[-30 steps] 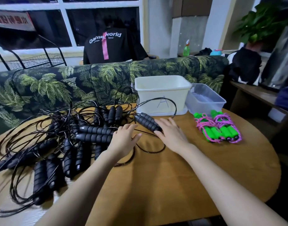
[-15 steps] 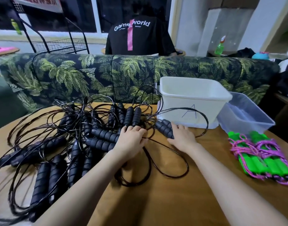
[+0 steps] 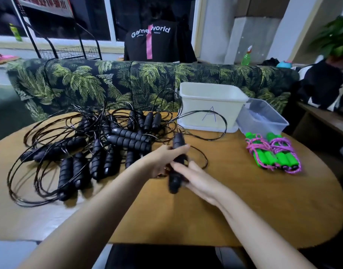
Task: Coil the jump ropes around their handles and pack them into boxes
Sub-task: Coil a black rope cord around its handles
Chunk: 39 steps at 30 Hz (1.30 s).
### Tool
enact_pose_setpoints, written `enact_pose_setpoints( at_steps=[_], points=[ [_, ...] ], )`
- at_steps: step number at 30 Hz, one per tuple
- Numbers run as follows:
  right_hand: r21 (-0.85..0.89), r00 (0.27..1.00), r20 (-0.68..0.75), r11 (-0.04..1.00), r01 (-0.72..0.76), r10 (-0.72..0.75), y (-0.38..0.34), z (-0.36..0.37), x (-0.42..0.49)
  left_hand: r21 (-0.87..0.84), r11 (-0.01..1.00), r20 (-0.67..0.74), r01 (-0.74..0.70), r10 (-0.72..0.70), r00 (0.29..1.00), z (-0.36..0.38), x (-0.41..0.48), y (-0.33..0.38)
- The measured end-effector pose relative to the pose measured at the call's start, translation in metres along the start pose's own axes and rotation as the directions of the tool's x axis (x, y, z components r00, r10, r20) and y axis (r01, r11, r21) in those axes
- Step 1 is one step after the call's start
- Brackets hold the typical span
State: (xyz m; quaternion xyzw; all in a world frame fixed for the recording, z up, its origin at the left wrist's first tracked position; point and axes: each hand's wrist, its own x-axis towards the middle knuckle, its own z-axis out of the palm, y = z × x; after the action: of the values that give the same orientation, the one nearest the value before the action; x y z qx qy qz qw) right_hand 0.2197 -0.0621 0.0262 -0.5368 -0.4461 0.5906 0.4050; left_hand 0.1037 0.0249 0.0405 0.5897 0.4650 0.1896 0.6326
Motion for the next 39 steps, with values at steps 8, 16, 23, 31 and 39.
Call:
enact_pose_setpoints(
  at_steps=[8,16,23,31,39],
  points=[
    [-0.837,0.843,-0.144,0.519,0.176,-0.518,0.018,-0.045,-0.013,0.929,0.263,0.179,-0.26,0.292,0.939,-0.038,-0.029,-0.045],
    [-0.897,0.859,0.22,0.251,0.365,-0.462,0.051,-0.04,-0.004,0.932,0.122,0.291,-0.34,0.307,0.906,-0.044,-0.048,-0.076],
    [-0.862,0.833,0.242,0.284,0.421,-0.498,0.07,-0.043,0.001,0.869,0.301,0.214,-0.392,0.486,0.847,-0.081,-0.069,-0.115],
    [-0.877,0.828,0.247,0.247,0.412,-0.504,0.068,-0.038,0.0,0.812,0.307,0.273,-0.496,0.551,0.788,-0.087,-0.069,-0.128],
    [-0.978,0.86,0.09,0.117,0.171,-0.503,0.058,-0.079,-0.007,0.796,0.285,0.263,-0.535,0.633,0.728,-0.079,-0.058,-0.127]
  ],
)
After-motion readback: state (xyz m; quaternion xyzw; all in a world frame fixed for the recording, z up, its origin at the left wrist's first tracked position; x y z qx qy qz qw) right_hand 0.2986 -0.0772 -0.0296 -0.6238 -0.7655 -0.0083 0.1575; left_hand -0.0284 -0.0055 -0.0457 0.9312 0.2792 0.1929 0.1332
